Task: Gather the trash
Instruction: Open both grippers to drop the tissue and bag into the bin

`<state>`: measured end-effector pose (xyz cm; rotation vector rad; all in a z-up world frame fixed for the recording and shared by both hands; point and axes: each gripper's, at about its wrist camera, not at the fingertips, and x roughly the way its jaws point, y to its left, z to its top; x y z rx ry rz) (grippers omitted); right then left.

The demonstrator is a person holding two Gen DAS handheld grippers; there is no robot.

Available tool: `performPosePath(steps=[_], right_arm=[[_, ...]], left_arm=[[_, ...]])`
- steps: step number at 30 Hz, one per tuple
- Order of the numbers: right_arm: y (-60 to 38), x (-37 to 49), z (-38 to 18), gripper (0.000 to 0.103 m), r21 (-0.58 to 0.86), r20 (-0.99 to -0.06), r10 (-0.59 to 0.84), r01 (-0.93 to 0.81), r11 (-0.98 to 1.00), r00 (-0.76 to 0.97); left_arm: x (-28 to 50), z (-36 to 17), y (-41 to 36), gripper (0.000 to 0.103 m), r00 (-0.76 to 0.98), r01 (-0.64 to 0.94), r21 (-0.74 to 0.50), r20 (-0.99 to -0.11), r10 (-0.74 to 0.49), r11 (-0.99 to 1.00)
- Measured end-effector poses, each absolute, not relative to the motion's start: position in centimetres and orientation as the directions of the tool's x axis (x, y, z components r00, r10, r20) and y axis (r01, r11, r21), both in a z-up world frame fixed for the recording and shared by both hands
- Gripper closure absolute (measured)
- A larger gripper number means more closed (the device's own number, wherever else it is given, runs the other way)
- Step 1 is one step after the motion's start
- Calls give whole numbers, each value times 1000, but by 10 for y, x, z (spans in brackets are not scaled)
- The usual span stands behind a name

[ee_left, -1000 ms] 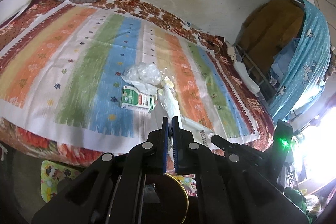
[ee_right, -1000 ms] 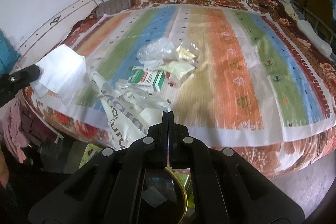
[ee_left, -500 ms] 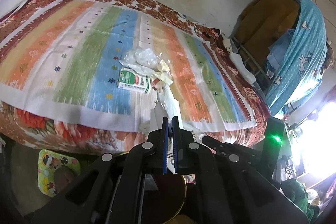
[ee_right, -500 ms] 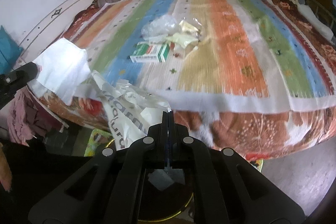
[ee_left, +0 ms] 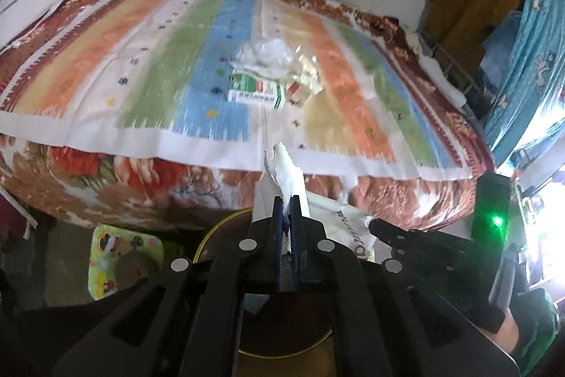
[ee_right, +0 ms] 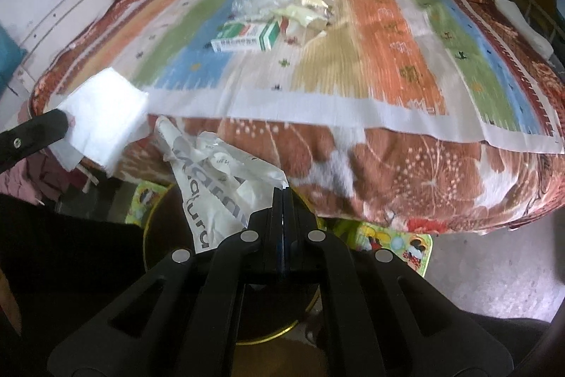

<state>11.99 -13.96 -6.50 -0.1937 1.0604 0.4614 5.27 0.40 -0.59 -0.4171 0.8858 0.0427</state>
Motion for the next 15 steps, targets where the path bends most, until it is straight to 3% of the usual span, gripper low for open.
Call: performPosePath(steps=[13,14,15], right_arm=[[-145,116,-101,103,31,-927,176,-400,916,332],[-146,117,-103,102,44,-931,180,-390,920,317],[-148,120,-106,100,64,-937,186,-377,924,297]], left_arm=[[64,-47,-5,99,492,-262,-314,-857,-154,912],[65,-49,-5,98,482,-266,-311,-862,-154,912],[66,-52,-5,88,472,-268,-309,-868,-155,912]])
